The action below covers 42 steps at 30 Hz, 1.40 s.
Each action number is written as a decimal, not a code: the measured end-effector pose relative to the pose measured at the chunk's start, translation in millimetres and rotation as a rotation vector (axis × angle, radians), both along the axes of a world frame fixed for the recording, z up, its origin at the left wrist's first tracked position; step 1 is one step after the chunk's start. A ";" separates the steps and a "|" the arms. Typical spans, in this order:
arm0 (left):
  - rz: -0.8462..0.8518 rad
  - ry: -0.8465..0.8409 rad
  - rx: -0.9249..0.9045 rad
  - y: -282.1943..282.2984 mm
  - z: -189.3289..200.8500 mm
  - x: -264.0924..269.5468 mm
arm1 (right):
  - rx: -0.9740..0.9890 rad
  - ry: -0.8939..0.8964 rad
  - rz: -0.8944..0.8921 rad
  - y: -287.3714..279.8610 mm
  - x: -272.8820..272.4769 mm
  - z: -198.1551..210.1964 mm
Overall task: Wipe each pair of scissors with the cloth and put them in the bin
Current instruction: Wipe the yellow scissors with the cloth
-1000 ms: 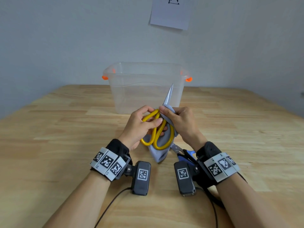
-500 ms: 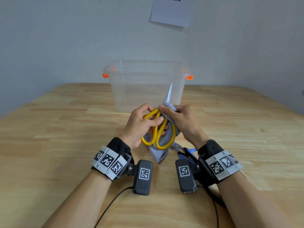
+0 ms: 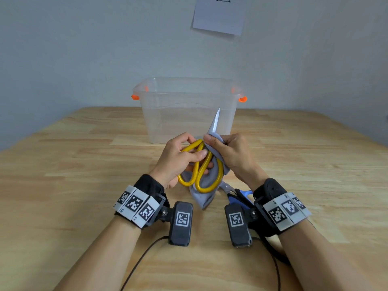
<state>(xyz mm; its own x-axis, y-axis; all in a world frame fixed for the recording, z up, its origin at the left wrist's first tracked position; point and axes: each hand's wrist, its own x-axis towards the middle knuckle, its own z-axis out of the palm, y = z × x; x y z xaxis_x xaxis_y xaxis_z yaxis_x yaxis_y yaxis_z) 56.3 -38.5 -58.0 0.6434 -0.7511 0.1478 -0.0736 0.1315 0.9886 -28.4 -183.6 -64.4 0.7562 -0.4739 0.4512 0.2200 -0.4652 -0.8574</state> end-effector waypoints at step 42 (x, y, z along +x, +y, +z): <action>0.052 -0.032 0.045 3.7 6.3 -0.1 | 0.215 0.003 0.032 -6.5 2.5 -1.1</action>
